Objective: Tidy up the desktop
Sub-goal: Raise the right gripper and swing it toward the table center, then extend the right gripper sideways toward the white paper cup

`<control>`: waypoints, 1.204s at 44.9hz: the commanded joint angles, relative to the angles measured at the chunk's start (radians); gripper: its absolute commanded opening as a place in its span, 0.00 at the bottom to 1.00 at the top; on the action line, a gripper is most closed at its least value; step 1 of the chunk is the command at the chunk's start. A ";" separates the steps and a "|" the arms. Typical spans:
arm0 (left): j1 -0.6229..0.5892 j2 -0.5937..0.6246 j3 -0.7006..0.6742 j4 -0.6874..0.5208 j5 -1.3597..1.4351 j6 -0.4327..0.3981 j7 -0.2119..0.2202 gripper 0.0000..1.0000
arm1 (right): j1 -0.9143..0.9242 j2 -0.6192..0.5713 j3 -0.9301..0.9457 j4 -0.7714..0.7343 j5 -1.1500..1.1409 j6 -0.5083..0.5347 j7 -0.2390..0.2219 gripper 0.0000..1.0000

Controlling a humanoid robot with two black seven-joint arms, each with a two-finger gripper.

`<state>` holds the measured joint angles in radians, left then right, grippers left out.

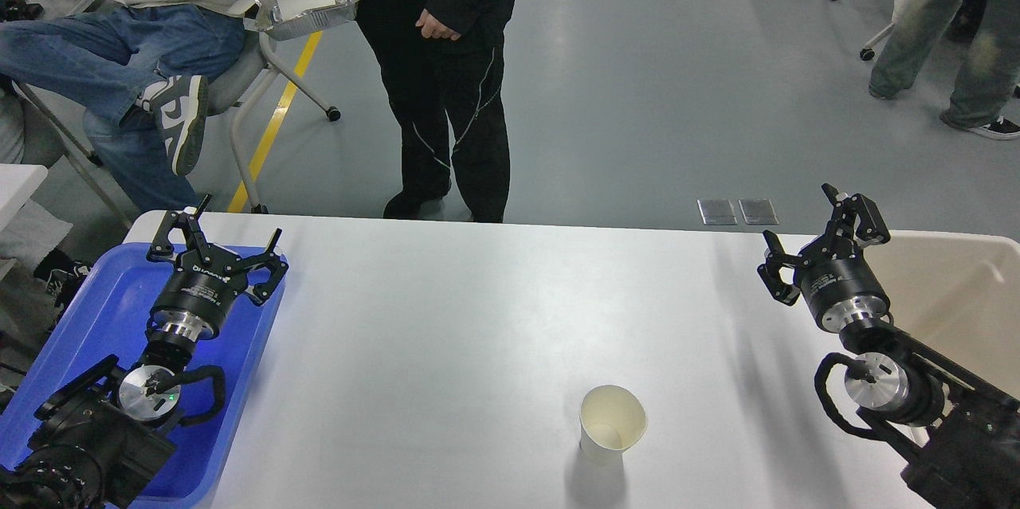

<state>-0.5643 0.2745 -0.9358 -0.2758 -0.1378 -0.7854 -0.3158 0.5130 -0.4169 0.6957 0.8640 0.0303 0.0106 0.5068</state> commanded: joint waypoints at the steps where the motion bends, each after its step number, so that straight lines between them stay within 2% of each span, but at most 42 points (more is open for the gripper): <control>1: 0.000 -0.001 0.000 0.000 0.001 0.000 0.000 1.00 | 0.006 -0.008 0.016 0.000 -0.004 0.005 -0.039 1.00; 19: -0.002 -0.001 0.000 0.000 0.001 0.000 0.000 1.00 | 0.018 -0.017 0.018 0.010 -0.087 -0.012 -0.036 1.00; 28: -0.002 -0.001 0.000 0.000 0.001 0.000 0.000 1.00 | 0.016 -0.092 -0.019 0.125 -0.124 -0.011 -0.043 1.00; 35: -0.002 -0.001 0.000 0.000 0.001 0.000 0.000 1.00 | 0.016 -0.135 -0.053 0.210 -0.237 -0.005 -0.045 1.00; 42: 0.000 -0.001 0.000 0.000 0.001 0.000 0.000 1.00 | 0.016 -0.158 -0.070 0.274 -0.475 -0.004 -0.045 1.00; 54: -0.002 -0.001 0.000 0.000 0.001 0.000 0.000 1.00 | 0.082 -0.195 -0.202 0.306 -0.708 -0.014 -0.044 1.00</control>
<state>-0.5648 0.2730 -0.9356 -0.2762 -0.1364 -0.7854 -0.3162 0.5426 -0.5746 0.5995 1.1222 -0.4654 0.0024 0.4632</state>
